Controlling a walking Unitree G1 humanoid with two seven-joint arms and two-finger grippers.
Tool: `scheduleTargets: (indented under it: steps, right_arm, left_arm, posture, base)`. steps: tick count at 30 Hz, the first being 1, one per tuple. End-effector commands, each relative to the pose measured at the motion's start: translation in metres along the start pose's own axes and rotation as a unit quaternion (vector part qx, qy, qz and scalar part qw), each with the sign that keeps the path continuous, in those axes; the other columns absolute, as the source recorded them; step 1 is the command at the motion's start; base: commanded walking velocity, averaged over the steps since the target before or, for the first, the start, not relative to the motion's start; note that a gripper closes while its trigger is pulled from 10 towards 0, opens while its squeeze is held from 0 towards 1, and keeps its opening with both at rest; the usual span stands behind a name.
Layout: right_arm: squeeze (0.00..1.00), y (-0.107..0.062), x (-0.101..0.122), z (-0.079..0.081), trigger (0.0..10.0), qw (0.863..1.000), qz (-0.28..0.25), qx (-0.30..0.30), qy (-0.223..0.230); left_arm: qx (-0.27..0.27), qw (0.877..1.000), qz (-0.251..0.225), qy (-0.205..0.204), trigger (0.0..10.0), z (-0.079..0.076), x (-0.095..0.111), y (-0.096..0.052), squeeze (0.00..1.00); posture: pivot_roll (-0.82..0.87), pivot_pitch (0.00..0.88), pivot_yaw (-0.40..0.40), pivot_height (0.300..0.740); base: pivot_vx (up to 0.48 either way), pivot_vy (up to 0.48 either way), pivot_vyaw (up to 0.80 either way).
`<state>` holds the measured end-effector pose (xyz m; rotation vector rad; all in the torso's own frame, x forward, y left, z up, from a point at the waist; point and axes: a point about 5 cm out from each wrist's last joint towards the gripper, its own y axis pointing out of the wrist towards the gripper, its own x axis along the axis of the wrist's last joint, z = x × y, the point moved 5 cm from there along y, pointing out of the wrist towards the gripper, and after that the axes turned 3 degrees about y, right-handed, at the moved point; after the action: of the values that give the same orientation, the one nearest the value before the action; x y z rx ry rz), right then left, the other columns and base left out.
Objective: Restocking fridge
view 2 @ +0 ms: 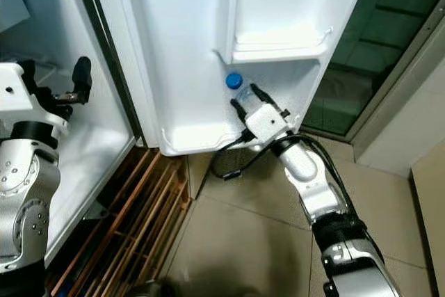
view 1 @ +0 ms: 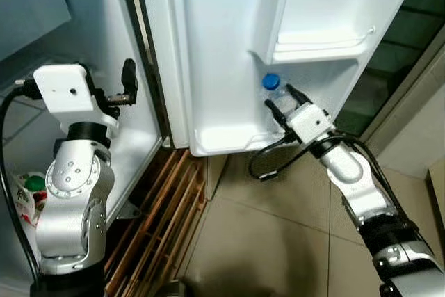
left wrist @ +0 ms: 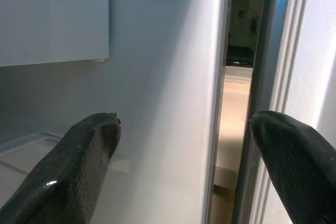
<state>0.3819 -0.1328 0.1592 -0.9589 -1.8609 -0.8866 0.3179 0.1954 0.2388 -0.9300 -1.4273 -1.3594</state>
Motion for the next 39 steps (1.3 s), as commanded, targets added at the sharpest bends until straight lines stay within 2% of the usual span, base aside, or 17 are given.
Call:
scheduleTargets:
  steps: [1,3,4,7,8,9,12,14,17,18,19,20,24,26,33,37,39]
  right_arm:
    - [0.0,-0.008,-0.023,0.001,10.0,0.998,0.054,0.003,0.038]
    - [0.0,-0.007,-0.022,0.002,10.0,0.998,0.053,0.009,0.03]
    - [0.0,-0.006,-0.022,0.007,10.0,0.998,0.056,0.036,-0.011]
    - [0.0,-0.006,-0.025,0.024,10.0,0.991,0.068,0.094,-0.071]
    - [0.0,-0.006,-0.026,0.025,10.0,0.99,0.071,0.1,-0.076]
    - [0.0,-0.007,-0.032,0.033,10.0,0.984,0.085,0.126,-0.094]
    - [0.0,-0.007,-0.037,0.038,10.0,0.981,0.095,0.139,-0.101]
    - [0.0,-0.008,-0.046,0.04,10.0,0.974,0.123,0.151,-0.113]
    - [0.0,-0.008,-0.054,0.037,10.0,0.967,0.145,0.159,-0.139]
    - [0.28,-0.006,-0.053,0.034,10.0,0.966,0.145,0.155,-0.147]
    - [1.0,-0.003,-0.05,0.032,10.0,0.964,0.141,0.155,-0.163]
    - [1.0,-0.002,-0.05,0.031,10.0,0.964,0.14,0.156,-0.166]
    - [1.0,0.006,-0.036,0.032,10.0,0.945,0.109,0.178,-0.253]
    - [1.0,0.01,-0.028,0.032,10.0,0.938,0.095,0.184,-0.277]
    - [1.0,0.012,-0.022,0.038,10.0,0.926,0.068,0.199,-0.314]
    - [1.0,0.014,-0.016,0.035,10.0,0.929,0.052,0.189,-0.314]
    - [1.0,0.02,-0.006,0.029,10.0,0.941,0.042,0.163,-0.293]
  left_arm:
    - [-0.007,1.0,-0.005,0.0,10.0,-0.004,0.002,0.003,0.0]
    - [-0.007,1.0,-0.005,-0.001,10.0,-0.004,0.002,0.003,0.0]
    - [-0.006,1.0,-0.003,-0.003,10.0,-0.005,0.001,0.003,0.0]
    - [-0.005,1.0,0.001,-0.007,10.0,-0.005,-0.002,0.002,0.0]
    - [-0.005,1.0,0.001,-0.007,10.0,-0.006,-0.002,0.002,0.0]
    - [-0.003,1.0,0.003,-0.01,10.0,-0.006,-0.002,0.002,0.0]
    - [-0.003,1.0,0.004,-0.011,10.0,-0.007,-0.003,0.001,0.0]
    - [-0.002,1.0,0.006,-0.012,10.0,-0.007,-0.003,0.001,0.0]
    - [0.0,1.0,0.006,-0.012,10.0,-0.006,-0.003,0.0,0.0]
    - [0.001,1.0,0.007,-0.013,10.0,-0.006,-0.003,0.0,0.0]
    - [0.002,1.0,0.008,-0.013,10.0,-0.005,-0.003,0.0,0.0]
    - [0.002,1.0,0.008,-0.014,10.0,-0.005,-0.003,0.0,0.0]
    - [0.003,1.0,0.01,-0.015,10.0,-0.006,-0.004,0.0,0.0]
    - [0.003,1.0,0.011,-0.016,10.0,-0.007,-0.005,-0.001,0.0]
    - [0.004,1.0,0.013,-0.021,10.0,-0.01,-0.006,0.0,0.0]
    - [0.004,1.0,0.013,-0.022,10.0,-0.009,-0.006,0.0,0.0]
    - [0.005,1.0,0.013,-0.022,10.0,-0.009,-0.006,0.0,0.0]
  posture:
    - [-0.03,0.059,0.019,0.74]
    - [-0.03,0.059,0.019,0.74]
    - [-0.03,0.059,0.017,0.74]
    - [-0.03,0.059,0.011,0.74]
    - [-0.03,0.059,0.011,0.74]
    - [-0.03,0.061,0.007,0.74]
    - [-0.03,0.062,0.004,0.74]
    - [-0.03,0.065,-0.002,0.74]
    - [-0.03,0.066,-0.006,0.74]
    - [-0.03,0.066,-0.006,0.74]
    - [-0.03,0.067,-0.008,0.74]
    - [-0.03,0.067,-0.008,0.74]
    - [-0.03,0.066,-0.011,0.74]
    - [-0.03,0.066,-0.014,0.74]
    - [-0.04,0.058,-0.017,0.74]
    - [-0.04,0.054,-0.016,0.74]
    - [-0.04,0.048,-0.019,0.74]
  base:
    - [0.0,0.0,0.0]
    - [0.0,0.0,0.0]
    - [0.0,0.0,0.0]
    - [0.0,0.0,0.0]
    - [0.0,0.0,0.0]
    - [0.0,0.0,0.0]
    - [0.0,0.0,0.0]
    - [0.0,0.0,0.0]
    - [0.0,0.0,0.0]
    - [0.0,0.0,0.0]
    - [0.0,0.0,0.0]
    - [0.0,0.0,0.0]
    - [0.0,0.0,0.0]
    - [0.0,0.0,0.0]
    - [0.0,0.0,0.0]
    - [0.0,0.0,0.0]
    - [0.0,0.0,0.0]
